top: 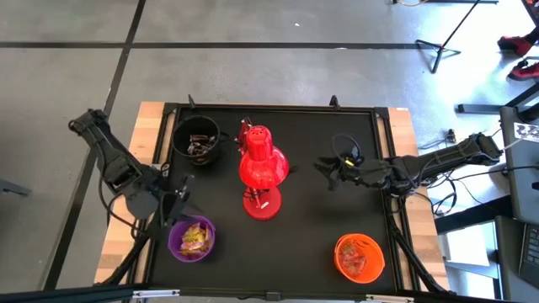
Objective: Organize candy in baskets
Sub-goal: Return to Home Position
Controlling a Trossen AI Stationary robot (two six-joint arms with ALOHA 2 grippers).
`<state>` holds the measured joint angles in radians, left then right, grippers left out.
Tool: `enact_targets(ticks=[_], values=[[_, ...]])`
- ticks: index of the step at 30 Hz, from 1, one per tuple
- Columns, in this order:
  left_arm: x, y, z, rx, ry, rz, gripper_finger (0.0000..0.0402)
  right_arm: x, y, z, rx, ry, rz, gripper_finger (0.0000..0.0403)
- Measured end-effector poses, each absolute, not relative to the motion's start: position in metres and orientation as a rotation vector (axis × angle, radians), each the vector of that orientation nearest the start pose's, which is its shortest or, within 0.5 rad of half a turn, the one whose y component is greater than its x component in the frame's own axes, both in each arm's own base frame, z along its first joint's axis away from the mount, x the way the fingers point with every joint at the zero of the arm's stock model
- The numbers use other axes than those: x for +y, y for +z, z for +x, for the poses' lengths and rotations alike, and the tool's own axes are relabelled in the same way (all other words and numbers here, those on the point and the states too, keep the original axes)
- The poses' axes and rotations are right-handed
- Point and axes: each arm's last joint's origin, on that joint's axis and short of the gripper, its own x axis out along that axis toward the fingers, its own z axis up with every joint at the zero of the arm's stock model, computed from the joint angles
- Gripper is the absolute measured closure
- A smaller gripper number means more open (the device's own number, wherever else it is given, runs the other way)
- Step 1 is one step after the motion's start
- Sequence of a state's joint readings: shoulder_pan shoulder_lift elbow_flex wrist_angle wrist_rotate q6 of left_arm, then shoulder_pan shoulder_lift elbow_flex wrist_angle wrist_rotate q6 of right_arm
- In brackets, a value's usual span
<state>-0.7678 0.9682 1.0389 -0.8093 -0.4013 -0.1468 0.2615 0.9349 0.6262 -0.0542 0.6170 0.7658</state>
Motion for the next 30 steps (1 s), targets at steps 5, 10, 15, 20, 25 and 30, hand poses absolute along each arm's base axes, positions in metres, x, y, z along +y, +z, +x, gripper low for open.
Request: enact_targets(ticks=[5,10,15,20,25,30], values=[[-0.108,0.334,0.144,0.663,-0.286,0.227,0.0289,0.036,0.265,0.199,0.182,-0.459,0.592,0.0221],[-0.095,0.339,0.145,0.646,-0.243,0.188,0.0289,0.036,0.265,0.199,0.183,-0.459,0.585,0.0221],[-0.074,0.352,0.131,0.563,-0.183,0.158,0.0297,0.036,0.265,0.199,0.188,-0.460,0.550,0.0234],[-0.052,0.366,0.108,0.442,-0.072,0.126,0.0323,0.036,0.265,0.199,0.196,-0.455,0.509,0.0308],[-0.038,0.374,0.089,0.362,-0.022,0.091,0.0368,0.036,0.266,0.199,0.198,-0.448,0.462,0.0394],[-0.028,0.377,0.075,0.313,0.009,0.090,0.0399,0.038,0.273,0.202,0.192,-0.331,0.319,0.0380]])
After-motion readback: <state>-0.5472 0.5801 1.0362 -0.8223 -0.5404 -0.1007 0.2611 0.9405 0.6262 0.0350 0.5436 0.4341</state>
